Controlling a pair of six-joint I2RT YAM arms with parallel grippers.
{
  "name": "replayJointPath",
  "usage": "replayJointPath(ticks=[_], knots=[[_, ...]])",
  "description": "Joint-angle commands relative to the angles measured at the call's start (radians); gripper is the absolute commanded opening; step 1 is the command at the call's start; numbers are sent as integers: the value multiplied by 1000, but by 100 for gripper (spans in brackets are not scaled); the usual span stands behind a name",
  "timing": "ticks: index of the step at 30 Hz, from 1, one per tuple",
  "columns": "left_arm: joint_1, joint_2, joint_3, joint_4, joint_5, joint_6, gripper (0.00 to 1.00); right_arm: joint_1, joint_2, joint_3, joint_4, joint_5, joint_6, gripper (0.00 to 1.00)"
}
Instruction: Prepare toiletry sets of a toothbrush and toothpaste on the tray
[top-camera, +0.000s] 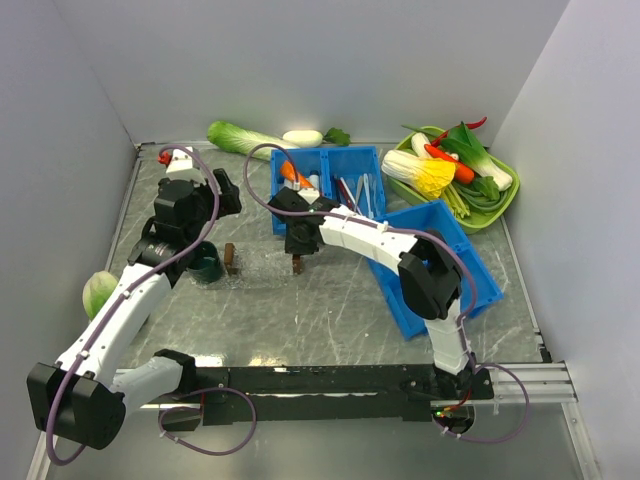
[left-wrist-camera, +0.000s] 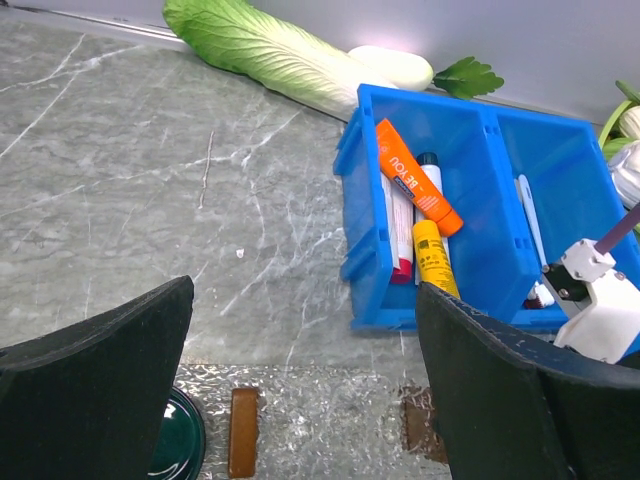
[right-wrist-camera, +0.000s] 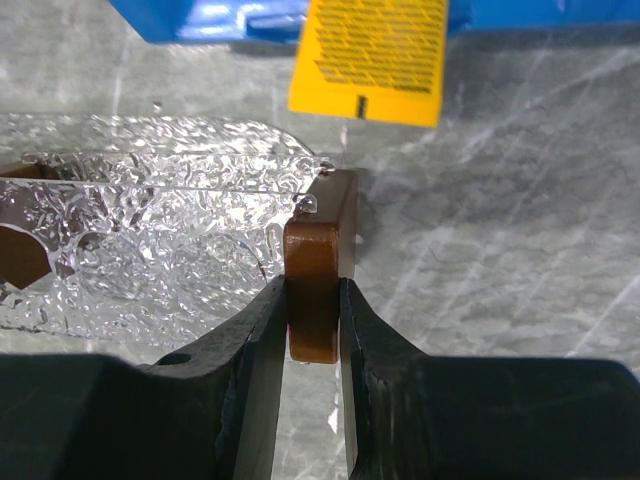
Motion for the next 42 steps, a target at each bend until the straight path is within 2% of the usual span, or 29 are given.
replayJointPath(ticks=[1,33,36,37,42], knots=[[6,-23,8,16,-15,-1,96,11,18,78,37,-10,-4,0],[4,-20,5,22,17,-7,97,34,73,148,-10,-11,-7,0],[6,-20,5,21,17,-9,96,34,68,141,-4,-14,-10,11],[6,-20,4,22,17,-9,96,35,62,138,0,-14,-13,20],[6,-20,4,21,17,-10,96,34,41,110,29,-16,-10,36]])
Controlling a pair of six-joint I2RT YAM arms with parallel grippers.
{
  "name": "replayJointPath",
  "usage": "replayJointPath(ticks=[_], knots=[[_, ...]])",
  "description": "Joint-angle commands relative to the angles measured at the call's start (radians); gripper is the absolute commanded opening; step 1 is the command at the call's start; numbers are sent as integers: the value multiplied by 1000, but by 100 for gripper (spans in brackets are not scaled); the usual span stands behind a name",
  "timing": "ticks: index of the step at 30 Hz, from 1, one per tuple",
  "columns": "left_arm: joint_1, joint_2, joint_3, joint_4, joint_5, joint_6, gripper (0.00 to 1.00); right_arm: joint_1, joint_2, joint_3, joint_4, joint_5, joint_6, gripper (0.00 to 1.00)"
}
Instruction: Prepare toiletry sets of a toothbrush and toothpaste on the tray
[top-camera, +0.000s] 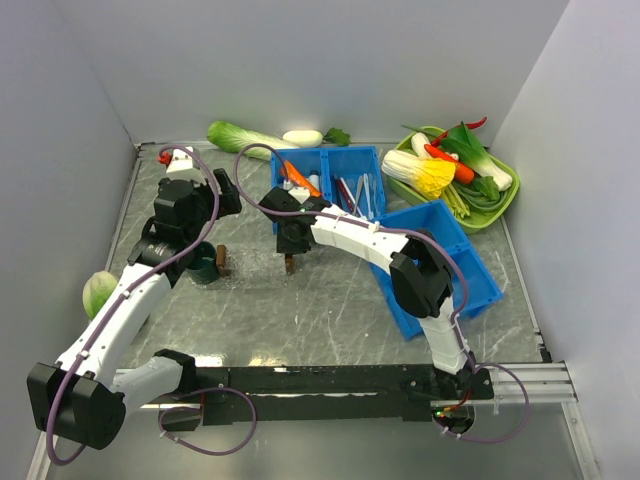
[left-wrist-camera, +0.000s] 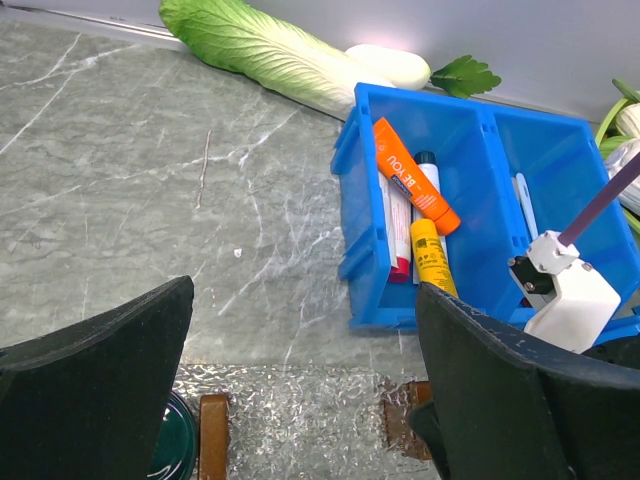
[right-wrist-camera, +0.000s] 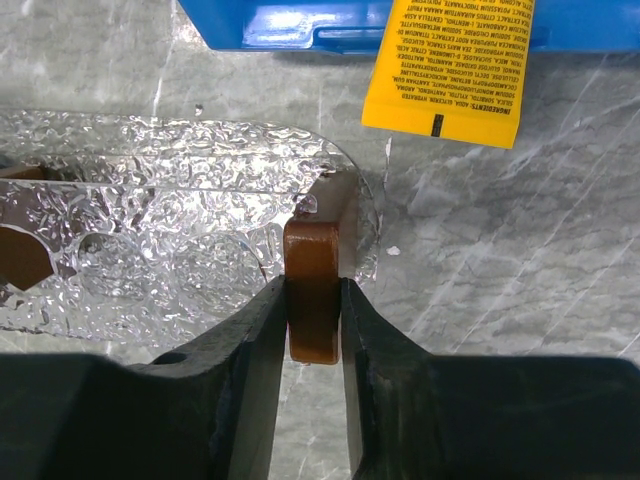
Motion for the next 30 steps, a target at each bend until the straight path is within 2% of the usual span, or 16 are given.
replayJointPath(ticks=[1,8,13,20,23,26,30], knots=[[6,-20,4,22,12,-10,97,10,-24,17,45,-15,6,37],[4,-17,5,23,21,-14,96,10,-43,2,68,-13,15,51],[6,-15,4,25,21,-13,97,9,-52,2,59,-1,21,58],[6,-28,7,28,29,-5,97,-2,-159,-76,147,-19,18,71],[6,-47,-6,43,36,-4,96,-11,-201,-90,169,-27,2,74],[6,-60,-16,54,27,6,97,-22,-274,-158,221,-24,-28,75],[6,-74,-21,62,33,19,97,-49,-435,-389,428,-59,-63,75]])
